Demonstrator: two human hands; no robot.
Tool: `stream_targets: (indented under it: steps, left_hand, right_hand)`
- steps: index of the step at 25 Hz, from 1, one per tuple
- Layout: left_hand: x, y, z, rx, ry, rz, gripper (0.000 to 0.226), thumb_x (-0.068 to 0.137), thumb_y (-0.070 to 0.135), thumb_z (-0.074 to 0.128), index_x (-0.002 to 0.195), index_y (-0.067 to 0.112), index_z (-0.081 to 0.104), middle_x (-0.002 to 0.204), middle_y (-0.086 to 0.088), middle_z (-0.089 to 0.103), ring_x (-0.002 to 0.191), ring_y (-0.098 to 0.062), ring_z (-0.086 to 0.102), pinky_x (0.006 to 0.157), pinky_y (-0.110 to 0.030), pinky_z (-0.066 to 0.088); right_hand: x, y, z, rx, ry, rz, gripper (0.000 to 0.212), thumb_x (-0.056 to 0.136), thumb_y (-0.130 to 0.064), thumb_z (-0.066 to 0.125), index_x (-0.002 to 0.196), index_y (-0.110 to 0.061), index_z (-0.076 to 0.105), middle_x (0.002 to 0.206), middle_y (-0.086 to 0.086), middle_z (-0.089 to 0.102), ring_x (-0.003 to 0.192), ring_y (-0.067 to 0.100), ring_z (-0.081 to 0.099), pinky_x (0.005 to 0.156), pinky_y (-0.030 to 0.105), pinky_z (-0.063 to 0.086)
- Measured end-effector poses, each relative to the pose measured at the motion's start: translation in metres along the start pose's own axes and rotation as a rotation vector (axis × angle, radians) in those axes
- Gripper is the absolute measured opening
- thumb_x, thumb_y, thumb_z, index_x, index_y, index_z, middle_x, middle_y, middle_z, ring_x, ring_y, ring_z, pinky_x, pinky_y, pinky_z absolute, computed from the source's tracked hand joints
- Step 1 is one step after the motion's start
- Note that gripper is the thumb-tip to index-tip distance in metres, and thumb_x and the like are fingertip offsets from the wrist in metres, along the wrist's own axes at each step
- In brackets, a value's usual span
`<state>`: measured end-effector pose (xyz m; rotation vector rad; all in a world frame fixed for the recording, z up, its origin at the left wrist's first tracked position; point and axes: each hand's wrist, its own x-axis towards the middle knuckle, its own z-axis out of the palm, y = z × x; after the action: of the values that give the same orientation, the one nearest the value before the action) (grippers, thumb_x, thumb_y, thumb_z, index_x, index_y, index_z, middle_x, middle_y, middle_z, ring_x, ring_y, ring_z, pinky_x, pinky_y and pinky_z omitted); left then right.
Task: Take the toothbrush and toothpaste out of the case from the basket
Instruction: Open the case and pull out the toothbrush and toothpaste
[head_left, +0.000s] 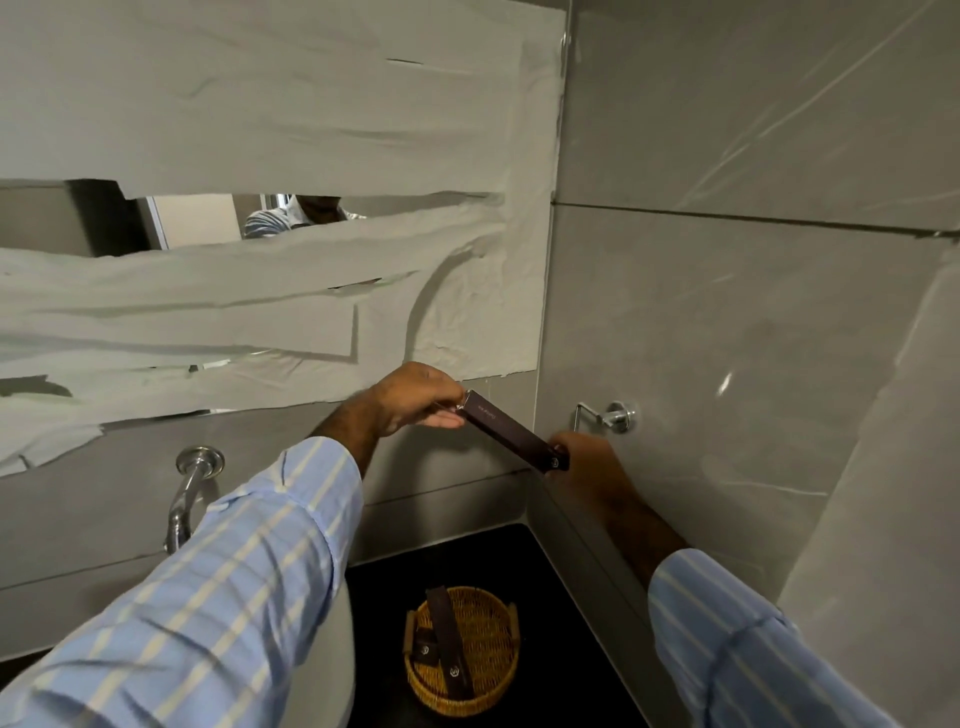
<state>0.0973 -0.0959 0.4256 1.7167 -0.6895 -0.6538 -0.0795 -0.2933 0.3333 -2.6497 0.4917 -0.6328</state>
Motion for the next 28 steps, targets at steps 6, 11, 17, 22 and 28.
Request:
stream_targets:
  steps: [6,11,17,22,28]
  left_hand:
    - [0.005,0.006,-0.001,-0.035,0.099,0.066,0.019,0.088,0.008,0.067,0.099,-0.007,0.071,0.094,-0.019,0.073,0.078,-0.024,0.078,0.061,-0.029,0.064]
    - [0.007,-0.003,0.002,-0.005,0.144,0.161,0.020,0.080,0.007,0.079,0.098,-0.002,0.076,0.103,-0.024,0.073,0.087,-0.028,0.077,0.071,-0.032,0.065]
    - [0.004,-0.015,0.012,-0.198,0.176,0.130,0.031,0.083,0.002,0.076,0.109,-0.012,0.067,0.111,-0.030,0.070,0.092,-0.031,0.074,0.071,-0.029,0.064]
    - [0.001,-0.031,0.005,-0.632,0.048,0.101,0.030,0.096,-0.008,0.051,0.125,-0.009,0.057,0.119,-0.029,0.063,0.105,-0.035,0.069,0.079,-0.033,0.063]
    - [0.012,-0.056,0.007,0.042,0.544,0.162,0.023,0.079,0.006,0.077,0.101,0.009,0.069,0.099,-0.013,0.072,0.089,-0.024,0.070,0.084,-0.039,0.062]
  right_hand:
    - [0.016,-0.004,-0.011,-0.044,-0.053,-0.029,0.032,0.082,-0.017,0.071,0.114,-0.014,0.068,0.109,0.005,0.072,0.101,0.021,0.066,0.080,0.022,0.044]
    - [0.018,-0.023,-0.001,0.258,-0.138,0.332,0.057,0.079,-0.032,0.078,0.128,-0.009,0.057,0.112,0.007,0.066,0.104,0.027,0.065,0.078,0.025,0.053]
    - [0.035,-0.081,0.012,1.719,-0.371,0.766,0.042,0.093,-0.037,0.062,0.098,0.004,0.060,0.093,0.023,0.071,0.084,0.033,0.074,0.073,0.037,0.061]
    - [0.048,-0.097,0.009,1.957,-0.047,0.734,0.016,0.095,-0.004,0.060,0.110,0.001,0.057,0.115,0.027,0.067,0.103,0.035,0.068,0.100,0.041,0.053]
    - [0.053,-0.098,0.009,1.884,-0.084,0.695,0.010,0.097,-0.005,0.057,0.105,0.001,0.056,0.124,0.028,0.062,0.126,0.039,0.057,0.108,0.045,0.047]
